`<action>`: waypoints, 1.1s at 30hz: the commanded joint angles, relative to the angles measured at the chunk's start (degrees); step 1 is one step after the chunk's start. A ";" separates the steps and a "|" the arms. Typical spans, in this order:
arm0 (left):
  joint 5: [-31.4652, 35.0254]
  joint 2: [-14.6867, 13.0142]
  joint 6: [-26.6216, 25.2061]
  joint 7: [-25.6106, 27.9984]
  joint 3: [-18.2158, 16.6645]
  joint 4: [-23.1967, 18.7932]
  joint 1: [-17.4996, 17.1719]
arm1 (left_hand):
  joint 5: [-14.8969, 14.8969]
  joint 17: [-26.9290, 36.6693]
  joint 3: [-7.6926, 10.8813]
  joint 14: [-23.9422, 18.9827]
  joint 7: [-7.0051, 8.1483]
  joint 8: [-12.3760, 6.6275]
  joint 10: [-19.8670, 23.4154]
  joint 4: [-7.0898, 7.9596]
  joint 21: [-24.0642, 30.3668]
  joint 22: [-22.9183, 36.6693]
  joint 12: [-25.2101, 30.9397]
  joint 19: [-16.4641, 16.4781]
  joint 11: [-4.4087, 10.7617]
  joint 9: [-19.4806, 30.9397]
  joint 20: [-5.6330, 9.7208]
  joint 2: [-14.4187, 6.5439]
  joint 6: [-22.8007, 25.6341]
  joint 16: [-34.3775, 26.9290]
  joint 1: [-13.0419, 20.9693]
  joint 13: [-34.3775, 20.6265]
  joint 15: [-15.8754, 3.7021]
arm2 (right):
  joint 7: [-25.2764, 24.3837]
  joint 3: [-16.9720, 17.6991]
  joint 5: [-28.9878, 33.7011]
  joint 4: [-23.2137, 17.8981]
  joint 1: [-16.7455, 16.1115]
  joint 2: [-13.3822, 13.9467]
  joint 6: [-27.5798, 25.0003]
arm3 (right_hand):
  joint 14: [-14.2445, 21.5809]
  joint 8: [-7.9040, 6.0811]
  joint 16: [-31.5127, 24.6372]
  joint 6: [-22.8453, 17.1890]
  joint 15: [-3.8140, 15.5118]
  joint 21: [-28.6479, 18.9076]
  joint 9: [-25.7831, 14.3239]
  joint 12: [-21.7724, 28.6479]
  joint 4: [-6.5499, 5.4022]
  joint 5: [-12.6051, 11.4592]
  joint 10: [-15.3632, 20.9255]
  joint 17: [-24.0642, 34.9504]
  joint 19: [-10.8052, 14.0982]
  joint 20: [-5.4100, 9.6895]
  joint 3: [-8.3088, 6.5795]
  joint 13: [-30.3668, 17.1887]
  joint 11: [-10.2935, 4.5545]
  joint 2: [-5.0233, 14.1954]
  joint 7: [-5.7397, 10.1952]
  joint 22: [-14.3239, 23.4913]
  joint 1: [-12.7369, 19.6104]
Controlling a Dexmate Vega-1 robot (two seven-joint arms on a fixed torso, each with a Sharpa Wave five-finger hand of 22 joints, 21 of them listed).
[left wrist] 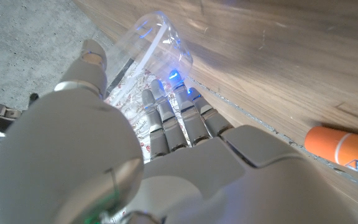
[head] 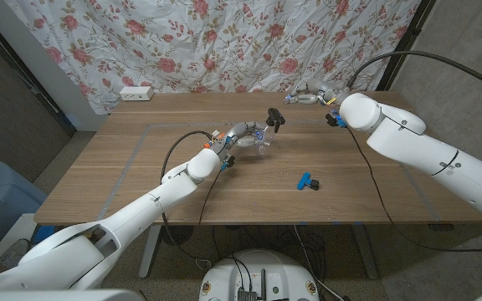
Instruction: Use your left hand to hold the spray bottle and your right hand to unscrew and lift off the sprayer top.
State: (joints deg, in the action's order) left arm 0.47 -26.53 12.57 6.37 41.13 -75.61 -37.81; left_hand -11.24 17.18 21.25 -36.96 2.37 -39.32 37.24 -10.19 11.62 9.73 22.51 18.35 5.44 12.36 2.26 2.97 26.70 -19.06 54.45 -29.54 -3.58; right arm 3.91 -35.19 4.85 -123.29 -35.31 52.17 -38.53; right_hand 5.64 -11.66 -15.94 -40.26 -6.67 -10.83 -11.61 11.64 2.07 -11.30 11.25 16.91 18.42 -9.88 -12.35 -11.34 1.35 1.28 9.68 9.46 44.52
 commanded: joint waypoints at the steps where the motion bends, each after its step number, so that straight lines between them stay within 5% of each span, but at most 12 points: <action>1: 0.26 0.31 0.67 0.48 -0.06 0.88 0.45 | -0.38 0.09 0.91 -0.43 0.77 -10.89 4.33 0.34 -0.25 0.25 0.04 0.33 3.54 0.07 4.42 -7.96 0.98 0.04 -0.15 -0.79 -7.68 | 0.49 0.71 -0.58 -0.89 -0.76 1.45 1.64 | -0.25 0.44 0.04 1.13 -1.27 0.09 -0.09 -0.24 -0.29 0.05 -0.41 0.32 -0.35 -0.46 0.88 -0.21 1.19 -0.16 -1.65 0.28 -2.44; 10: 0.52 0.39 0.85 1.16 -0.18 0.84 0.40 | -0.34 0.15 0.86 -0.49 0.79 -10.98 4.46 0.50 -0.25 0.25 -0.01 0.35 3.73 0.03 4.48 -7.96 1.03 0.06 -0.39 -0.83 -7.69 | 2.40 0.05 -0.18 -2.13 -0.49 1.94 1.71 | -1.62 1.55 0.87 6.52 -3.01 0.29 -0.22 -0.62 -0.81 -0.30 -2.59 0.42 -1.53 -1.10 2.29 -0.25 3.04 -0.92 -4.39 0.29 -6.59; 22: 0.81 0.12 0.70 1.53 -0.32 0.24 0.17 | -0.37 0.22 0.96 -0.52 0.67 -11.11 4.52 0.34 -0.23 0.25 -0.12 0.40 3.64 -0.02 4.49 -7.98 1.08 0.08 -0.18 -0.88 -7.59 | 6.95 -2.59 1.17 -4.05 2.15 2.38 -2.08 | -5.31 1.45 2.84 13.55 -5.95 0.84 -0.38 -1.17 -0.38 -0.63 -7.78 0.27 -7.88 -2.32 3.24 -0.27 5.23 -1.48 -8.67 0.27 -10.67; 33: 1.01 -0.07 0.69 1.89 -0.51 -0.22 -0.02 | -0.35 0.21 0.91 -0.65 0.81 -11.28 4.64 0.41 -0.22 0.25 -0.19 0.42 3.76 -0.05 4.55 -7.82 1.28 0.15 -0.35 -0.93 -7.74 | 9.80 -4.90 2.91 -4.64 4.31 2.45 -4.11 | -5.67 1.28 3.08 15.02 -6.02 0.68 -0.43 -1.30 -0.09 -0.75 -9.75 0.17 -8.74 -2.24 3.33 -0.27 6.56 -1.58 -9.45 0.28 -11.39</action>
State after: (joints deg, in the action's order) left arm 1.20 -26.40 13.27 7.86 40.78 -75.32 -37.59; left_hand -11.25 17.16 21.43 -37.06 2.37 -39.33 37.47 -10.31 11.62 9.73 22.17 18.34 5.23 12.12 2.26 2.97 26.70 -19.07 54.45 -29.54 -3.48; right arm 10.83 -37.54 6.32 -127.00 -33.40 54.43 -40.69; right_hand 0.39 -10.15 -13.07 -25.65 -12.49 -9.93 -11.87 10.36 1.83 -11.74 2.05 17.01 10.06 -11.96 -9.02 -11.32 7.86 -0.29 0.21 9.45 33.47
